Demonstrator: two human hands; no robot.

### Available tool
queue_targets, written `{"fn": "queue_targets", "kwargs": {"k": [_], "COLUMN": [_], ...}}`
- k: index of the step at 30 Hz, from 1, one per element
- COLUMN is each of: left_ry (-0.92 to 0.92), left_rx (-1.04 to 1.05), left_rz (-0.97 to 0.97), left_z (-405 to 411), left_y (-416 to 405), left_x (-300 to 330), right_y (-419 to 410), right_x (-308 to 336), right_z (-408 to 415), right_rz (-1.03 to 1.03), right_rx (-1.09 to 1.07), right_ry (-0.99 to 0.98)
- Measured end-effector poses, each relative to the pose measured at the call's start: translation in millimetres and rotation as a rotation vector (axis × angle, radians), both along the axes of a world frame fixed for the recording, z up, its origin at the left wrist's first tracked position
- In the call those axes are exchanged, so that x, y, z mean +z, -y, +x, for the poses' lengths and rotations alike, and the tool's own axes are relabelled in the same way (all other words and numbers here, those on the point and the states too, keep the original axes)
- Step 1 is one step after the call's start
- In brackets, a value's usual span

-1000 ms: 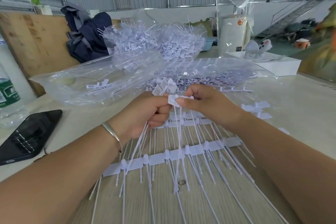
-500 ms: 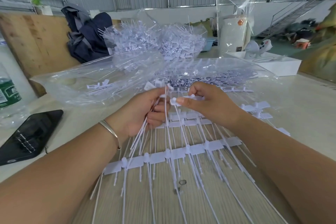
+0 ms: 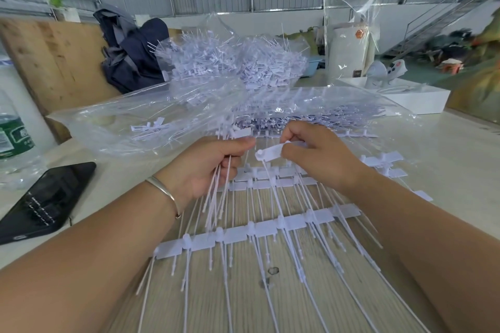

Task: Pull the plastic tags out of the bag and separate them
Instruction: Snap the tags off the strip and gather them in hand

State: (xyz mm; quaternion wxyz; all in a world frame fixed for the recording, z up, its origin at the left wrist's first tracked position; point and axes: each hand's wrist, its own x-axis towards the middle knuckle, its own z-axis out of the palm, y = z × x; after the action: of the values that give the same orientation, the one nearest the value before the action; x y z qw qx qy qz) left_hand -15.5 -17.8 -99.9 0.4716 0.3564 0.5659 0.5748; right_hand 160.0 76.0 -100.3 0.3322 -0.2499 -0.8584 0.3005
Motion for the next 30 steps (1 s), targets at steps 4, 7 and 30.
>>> {"fn": "queue_targets", "kwargs": {"k": [4, 7, 30], "left_ry": [0.124, 0.151, 0.219], "left_rx": [0.044, 0.054, -0.007], "left_rz": [-0.029, -0.022, 0.040], "left_z": [1.3, 5.8, 1.8], "left_y": [-2.3, -2.6, -0.1], "left_x": [-0.2, -0.1, 3.8], "right_y": [-3.0, -3.5, -1.5], "right_x": [-1.4, -2.1, 3.5], "right_z": [-0.8, -1.6, -1.2], "right_rz": [-0.042, -0.030, 0.329], "right_rx": [0.016, 0.039, -0.126], "right_ry": [-0.041, -0.030, -0.034]}}
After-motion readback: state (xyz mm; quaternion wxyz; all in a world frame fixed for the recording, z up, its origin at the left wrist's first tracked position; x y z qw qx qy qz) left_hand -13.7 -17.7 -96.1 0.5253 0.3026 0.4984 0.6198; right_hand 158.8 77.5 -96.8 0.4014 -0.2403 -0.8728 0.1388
